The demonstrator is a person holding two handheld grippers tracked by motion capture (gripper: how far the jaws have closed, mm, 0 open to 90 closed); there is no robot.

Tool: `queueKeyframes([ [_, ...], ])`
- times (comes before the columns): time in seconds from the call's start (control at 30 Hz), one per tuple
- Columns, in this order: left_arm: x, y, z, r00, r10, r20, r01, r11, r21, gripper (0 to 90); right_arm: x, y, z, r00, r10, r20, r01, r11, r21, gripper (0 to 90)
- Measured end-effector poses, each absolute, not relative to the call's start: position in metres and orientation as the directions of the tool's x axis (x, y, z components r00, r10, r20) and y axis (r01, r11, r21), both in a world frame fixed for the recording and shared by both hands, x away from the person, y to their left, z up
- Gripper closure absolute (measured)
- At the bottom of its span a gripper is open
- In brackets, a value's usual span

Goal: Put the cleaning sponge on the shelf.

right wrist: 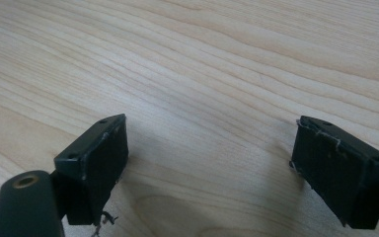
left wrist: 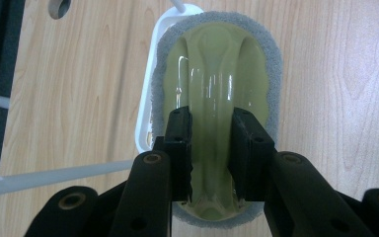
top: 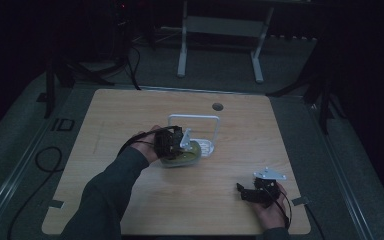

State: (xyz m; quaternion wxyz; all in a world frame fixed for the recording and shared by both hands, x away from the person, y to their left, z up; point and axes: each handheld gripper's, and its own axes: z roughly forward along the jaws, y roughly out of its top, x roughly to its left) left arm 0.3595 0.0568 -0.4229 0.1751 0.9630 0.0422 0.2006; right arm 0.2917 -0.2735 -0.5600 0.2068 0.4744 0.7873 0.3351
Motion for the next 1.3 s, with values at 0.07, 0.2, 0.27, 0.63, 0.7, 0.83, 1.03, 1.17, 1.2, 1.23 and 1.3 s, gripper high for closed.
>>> queueKeyframes([
  [0.07,0.361,0.056,-0.423,0.917,0.142,0.374,0.004,-0.938,0.348,71.9,0.292,-0.273,-0.560,-0.464,0.886,-0.008,0.608,0.325,0.724,13.6],
  [0.2,0.361,0.056,-0.424,0.916,0.142,0.376,0.003,-0.937,0.348,71.9,0.292,-0.273,-0.560,-0.465,0.885,-0.008,0.609,0.326,0.724,13.6],
  [0.27,0.362,0.056,-0.423,0.916,0.138,0.377,-0.002,-0.938,0.348,71.9,0.292,-0.273,-0.560,-0.464,0.886,-0.007,0.609,0.325,0.724,13.7],
  [0.63,0.368,0.052,-0.420,0.915,0.110,0.388,-0.029,-0.942,0.335,72.0,0.292,-0.273,-0.560,-0.464,0.886,-0.007,0.609,0.325,0.724,13.6],
  [0.7,0.369,0.050,-0.419,0.914,0.102,0.393,-0.038,-0.943,0.332,72.0,0.292,-0.273,-0.560,-0.464,0.886,-0.008,0.609,0.325,0.724,13.6],
  [0.83,0.371,0.047,-0.419,0.914,0.093,0.396,-0.048,-0.942,0.333,72.0,0.292,-0.273,-0.560,-0.464,0.886,-0.007,0.609,0.325,0.724,13.6],
  [1.03,0.372,0.041,-0.419,0.912,0.066,0.404,-0.069,-0.948,0.311,72.0,0.292,-0.273,-0.560,-0.465,0.886,-0.008,0.609,0.326,0.724,13.6],
  [1.17,0.374,0.037,-0.418,0.911,0.054,0.409,-0.080,-0.950,0.303,72.0,0.292,-0.273,-0.560,-0.464,0.886,-0.007,0.609,0.325,0.724,13.7],
  [1.2,0.375,0.036,-0.418,0.911,0.052,0.410,-0.082,-0.949,0.303,72.0,0.292,-0.273,-0.560,-0.464,0.886,-0.007,0.609,0.325,0.723,13.6],
  [1.23,0.375,0.036,-0.417,0.910,0.049,0.412,-0.084,-0.950,0.300,72.0,0.292,-0.273,-0.560,-0.464,0.886,-0.007,0.609,0.325,0.723,13.6],
  [1.3,0.377,0.034,-0.417,0.911,0.046,0.410,-0.086,-0.950,0.299,72.0,0.292,-0.273,-0.560,-0.464,0.886,-0.007,0.609,0.325,0.723,13.6],
])
